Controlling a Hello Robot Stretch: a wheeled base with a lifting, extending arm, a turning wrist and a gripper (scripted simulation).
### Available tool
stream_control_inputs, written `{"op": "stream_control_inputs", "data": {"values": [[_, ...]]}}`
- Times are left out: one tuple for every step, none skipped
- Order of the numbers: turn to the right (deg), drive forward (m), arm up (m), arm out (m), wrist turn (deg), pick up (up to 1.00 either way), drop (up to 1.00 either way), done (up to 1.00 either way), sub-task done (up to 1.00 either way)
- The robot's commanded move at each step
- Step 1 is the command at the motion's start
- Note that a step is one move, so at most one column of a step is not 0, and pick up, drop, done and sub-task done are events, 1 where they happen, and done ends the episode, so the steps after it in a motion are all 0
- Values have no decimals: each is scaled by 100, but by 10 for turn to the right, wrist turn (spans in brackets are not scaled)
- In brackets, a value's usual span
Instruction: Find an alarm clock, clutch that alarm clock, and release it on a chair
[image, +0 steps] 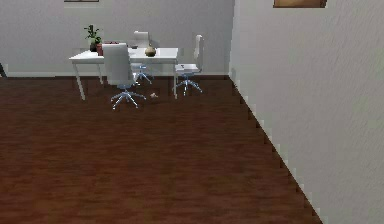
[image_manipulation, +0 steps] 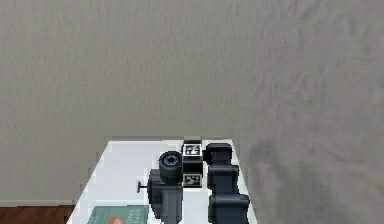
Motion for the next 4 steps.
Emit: {"op": "stream_control_inputs", "data": {"values": [[0, 0, 0, 0, 450, 0, 0, 0, 0], [0, 0, 0, 0, 450, 0, 0, 0, 0], [0, 0, 0, 0, 450, 0, 0, 0, 0], [0, 0, 0, 0, 330, 0, 0, 0, 0]]}}
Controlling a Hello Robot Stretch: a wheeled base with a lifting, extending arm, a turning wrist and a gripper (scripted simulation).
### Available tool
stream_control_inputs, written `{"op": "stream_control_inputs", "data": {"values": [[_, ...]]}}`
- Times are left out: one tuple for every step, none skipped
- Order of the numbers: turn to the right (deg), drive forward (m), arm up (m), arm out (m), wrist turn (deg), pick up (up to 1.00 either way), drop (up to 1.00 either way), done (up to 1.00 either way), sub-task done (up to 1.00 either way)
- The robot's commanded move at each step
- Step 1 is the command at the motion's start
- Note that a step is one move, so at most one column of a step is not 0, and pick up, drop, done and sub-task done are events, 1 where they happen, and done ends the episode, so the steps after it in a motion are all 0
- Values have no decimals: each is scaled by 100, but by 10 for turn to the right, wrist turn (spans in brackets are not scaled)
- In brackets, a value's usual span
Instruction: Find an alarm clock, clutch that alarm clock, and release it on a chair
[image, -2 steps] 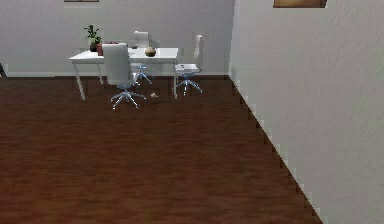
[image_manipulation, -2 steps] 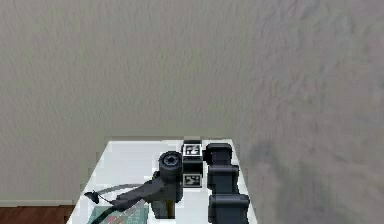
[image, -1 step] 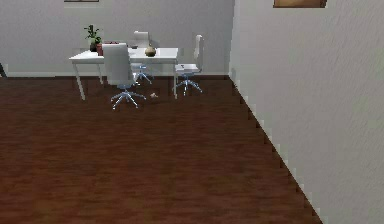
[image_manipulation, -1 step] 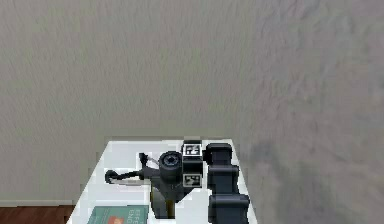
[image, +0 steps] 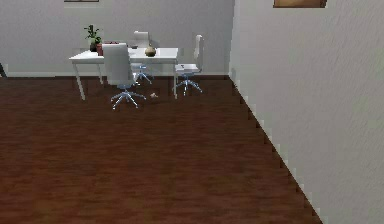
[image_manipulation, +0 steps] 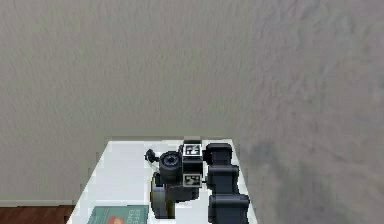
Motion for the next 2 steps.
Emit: {"op": "stream_control_inputs", "data": {"values": [[0, 0, -30, 0, 0, 0, 0, 0, 0], [0, 0, 0, 0, 0, 100, 0, 0, 0]]}}
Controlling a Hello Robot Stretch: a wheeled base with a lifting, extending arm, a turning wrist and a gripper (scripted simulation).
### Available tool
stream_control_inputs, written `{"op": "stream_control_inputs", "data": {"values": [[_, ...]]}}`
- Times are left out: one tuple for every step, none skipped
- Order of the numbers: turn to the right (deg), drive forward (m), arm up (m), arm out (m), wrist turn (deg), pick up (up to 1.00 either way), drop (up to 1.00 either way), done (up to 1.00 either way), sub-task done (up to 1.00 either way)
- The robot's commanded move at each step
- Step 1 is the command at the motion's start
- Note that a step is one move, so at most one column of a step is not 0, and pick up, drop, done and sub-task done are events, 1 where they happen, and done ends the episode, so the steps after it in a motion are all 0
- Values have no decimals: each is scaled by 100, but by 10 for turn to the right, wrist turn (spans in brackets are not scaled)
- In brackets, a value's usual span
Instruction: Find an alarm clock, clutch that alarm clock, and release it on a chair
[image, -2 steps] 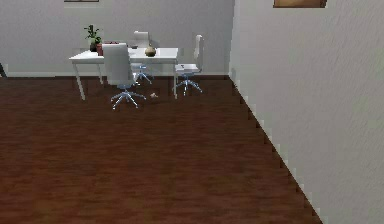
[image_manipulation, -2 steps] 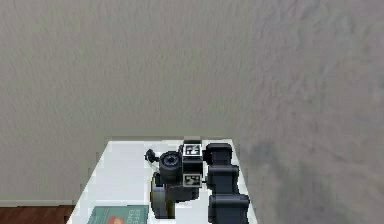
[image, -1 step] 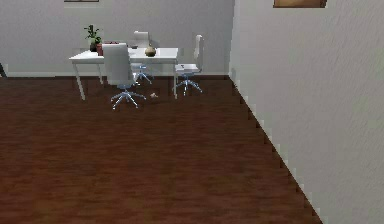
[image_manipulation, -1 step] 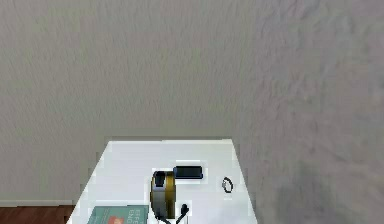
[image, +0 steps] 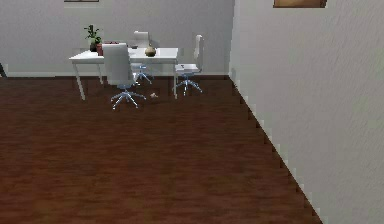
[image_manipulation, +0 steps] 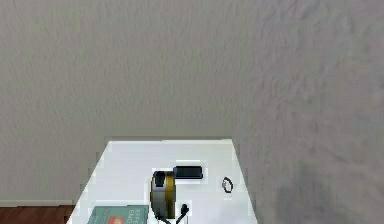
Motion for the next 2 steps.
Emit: {"op": "stream_control_inputs", "data": {"values": [[0, 0, 10, 0, 0, 0, 0, 0, 0], [0, 0, 30, 0, 0, 0, 0, 0, 0]]}}
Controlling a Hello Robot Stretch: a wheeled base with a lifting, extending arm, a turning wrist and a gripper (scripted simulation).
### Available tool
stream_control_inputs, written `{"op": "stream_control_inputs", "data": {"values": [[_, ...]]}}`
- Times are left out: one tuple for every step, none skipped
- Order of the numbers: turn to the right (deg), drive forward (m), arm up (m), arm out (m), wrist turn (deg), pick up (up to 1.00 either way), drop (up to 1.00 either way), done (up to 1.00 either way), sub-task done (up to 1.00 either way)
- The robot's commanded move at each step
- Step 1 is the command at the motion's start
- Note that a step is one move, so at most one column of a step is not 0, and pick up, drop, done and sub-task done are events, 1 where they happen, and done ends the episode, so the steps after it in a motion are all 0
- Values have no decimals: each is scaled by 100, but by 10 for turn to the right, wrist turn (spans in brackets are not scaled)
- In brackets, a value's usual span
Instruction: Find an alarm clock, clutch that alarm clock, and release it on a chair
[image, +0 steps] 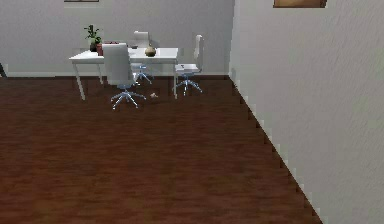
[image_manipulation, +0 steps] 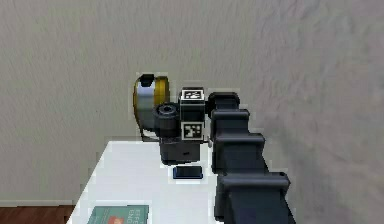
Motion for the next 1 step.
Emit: {"op": "stream_control_inputs", "data": {"values": [[0, 0, 0, 0, -450, 0, 0, 0, 0]]}}
